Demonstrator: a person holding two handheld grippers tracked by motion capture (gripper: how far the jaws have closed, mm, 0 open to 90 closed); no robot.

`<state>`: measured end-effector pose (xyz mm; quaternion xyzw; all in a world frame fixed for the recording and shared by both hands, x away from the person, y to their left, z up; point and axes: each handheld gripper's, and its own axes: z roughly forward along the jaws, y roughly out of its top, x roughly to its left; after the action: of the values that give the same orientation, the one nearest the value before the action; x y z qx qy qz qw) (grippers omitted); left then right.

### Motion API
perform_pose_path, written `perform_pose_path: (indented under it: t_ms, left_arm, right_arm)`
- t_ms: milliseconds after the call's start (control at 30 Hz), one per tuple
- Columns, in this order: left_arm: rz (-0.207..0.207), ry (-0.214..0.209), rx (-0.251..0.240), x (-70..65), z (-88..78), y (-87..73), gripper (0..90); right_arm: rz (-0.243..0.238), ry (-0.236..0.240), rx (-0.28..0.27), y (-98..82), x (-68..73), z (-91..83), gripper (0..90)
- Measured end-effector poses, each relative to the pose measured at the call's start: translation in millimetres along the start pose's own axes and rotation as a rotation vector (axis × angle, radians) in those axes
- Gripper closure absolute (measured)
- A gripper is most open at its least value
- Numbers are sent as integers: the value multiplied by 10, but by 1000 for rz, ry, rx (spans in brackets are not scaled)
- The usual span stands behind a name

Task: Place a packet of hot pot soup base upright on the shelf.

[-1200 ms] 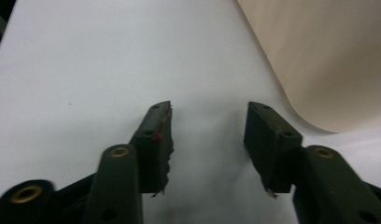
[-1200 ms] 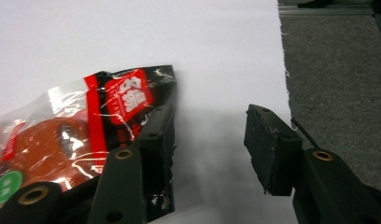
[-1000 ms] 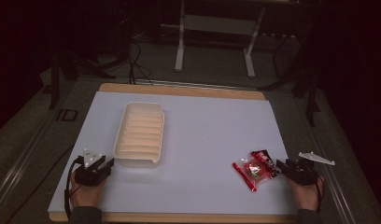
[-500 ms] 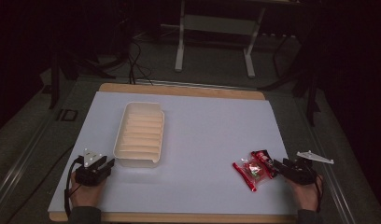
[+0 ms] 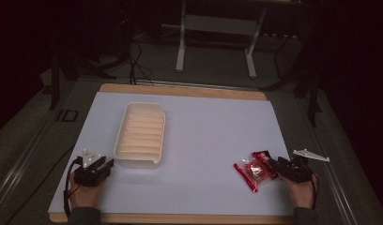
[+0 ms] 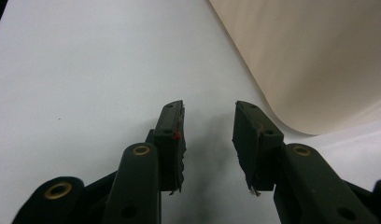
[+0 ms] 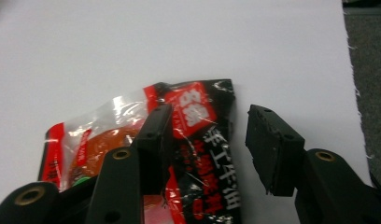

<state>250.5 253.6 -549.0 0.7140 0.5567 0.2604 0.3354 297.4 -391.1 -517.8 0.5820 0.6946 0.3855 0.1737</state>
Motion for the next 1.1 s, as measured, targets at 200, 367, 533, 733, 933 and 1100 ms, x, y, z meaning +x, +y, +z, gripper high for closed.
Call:
perform_pose_path:
  t_ms: [200, 367, 533, 733, 933, 1100]
  left_arm:
    - [2, 2, 4, 5, 7, 4, 624]
    - [4, 3, 0, 4, 4, 3, 624]
    - [3, 2, -1, 4, 2, 2, 623]
    - [2, 4, -3, 1, 3, 2, 622]
    - [4, 4, -3, 0, 5, 2, 620]
    - [1, 3, -1, 2, 4, 3, 620]
  right_arm:
    - [17, 26, 43, 19, -83, 140, 532]
    - [26, 40, 86, 11, -132, 221, 551]
    - [58, 109, 144, 54, -181, 245, 610]
    - [46, 161, 236, 123, -196, 254, 625]
    - [32, 210, 288, 128, -202, 241, 743]
    - [-2, 220, 290, 154, -182, 206, 843]
